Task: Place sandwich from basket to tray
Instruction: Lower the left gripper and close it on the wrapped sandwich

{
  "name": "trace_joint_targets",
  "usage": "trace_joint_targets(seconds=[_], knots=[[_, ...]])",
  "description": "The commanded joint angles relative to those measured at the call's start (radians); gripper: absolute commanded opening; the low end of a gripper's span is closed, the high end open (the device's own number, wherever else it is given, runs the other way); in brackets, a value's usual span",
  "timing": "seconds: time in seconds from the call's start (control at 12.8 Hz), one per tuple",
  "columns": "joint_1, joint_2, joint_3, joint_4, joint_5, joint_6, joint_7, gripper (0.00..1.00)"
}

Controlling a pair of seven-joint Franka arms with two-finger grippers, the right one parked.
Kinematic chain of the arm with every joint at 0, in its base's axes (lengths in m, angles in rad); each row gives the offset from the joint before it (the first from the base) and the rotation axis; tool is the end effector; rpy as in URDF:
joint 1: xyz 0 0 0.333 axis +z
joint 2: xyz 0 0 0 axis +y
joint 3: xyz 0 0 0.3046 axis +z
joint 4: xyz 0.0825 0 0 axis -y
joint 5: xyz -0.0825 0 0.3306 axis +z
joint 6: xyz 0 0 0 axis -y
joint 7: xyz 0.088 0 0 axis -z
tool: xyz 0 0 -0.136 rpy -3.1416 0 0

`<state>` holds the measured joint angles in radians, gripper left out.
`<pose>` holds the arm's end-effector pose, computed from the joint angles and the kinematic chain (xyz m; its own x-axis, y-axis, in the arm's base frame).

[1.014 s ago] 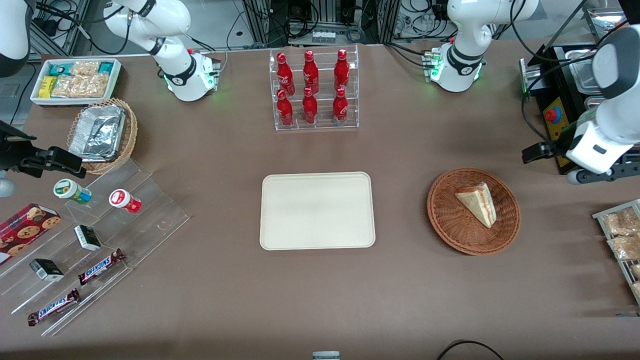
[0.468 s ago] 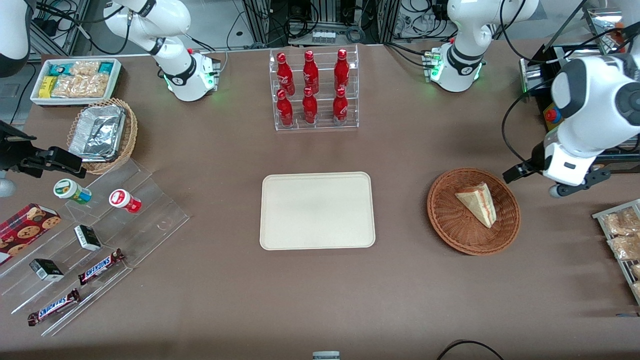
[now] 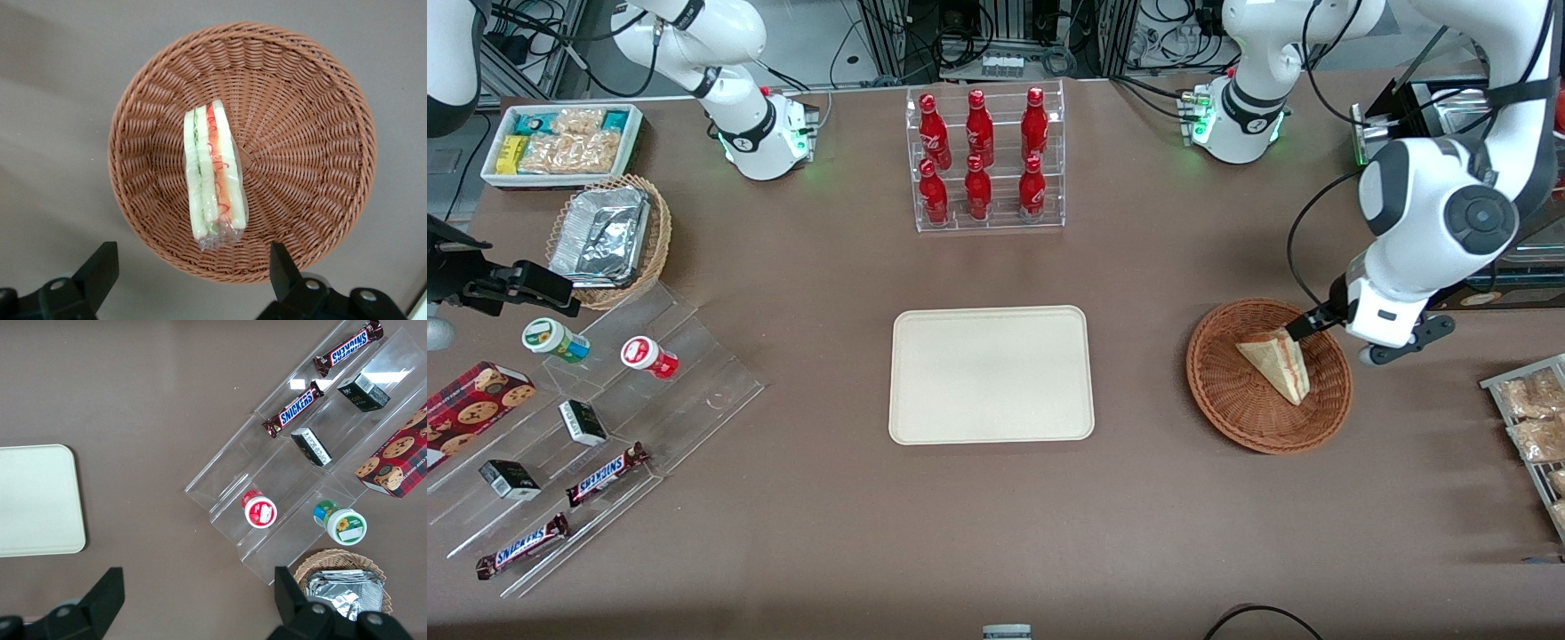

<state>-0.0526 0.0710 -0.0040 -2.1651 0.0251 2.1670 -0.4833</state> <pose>0.4926 -0.0263 0.3501 0.9146 0.4010 -0.0522 0.3987 -0.9158 -0.0494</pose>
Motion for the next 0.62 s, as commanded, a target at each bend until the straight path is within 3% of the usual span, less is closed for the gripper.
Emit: trace_joint_targets(seconds=[0.0, 0.55], knots=[[-0.009, 0.044, -0.001, 0.002, -0.008, 0.017, -0.018, 1.00], [-0.009, 0.145, 0.001, -0.001, -0.010, 0.120, -0.043, 1.00]])
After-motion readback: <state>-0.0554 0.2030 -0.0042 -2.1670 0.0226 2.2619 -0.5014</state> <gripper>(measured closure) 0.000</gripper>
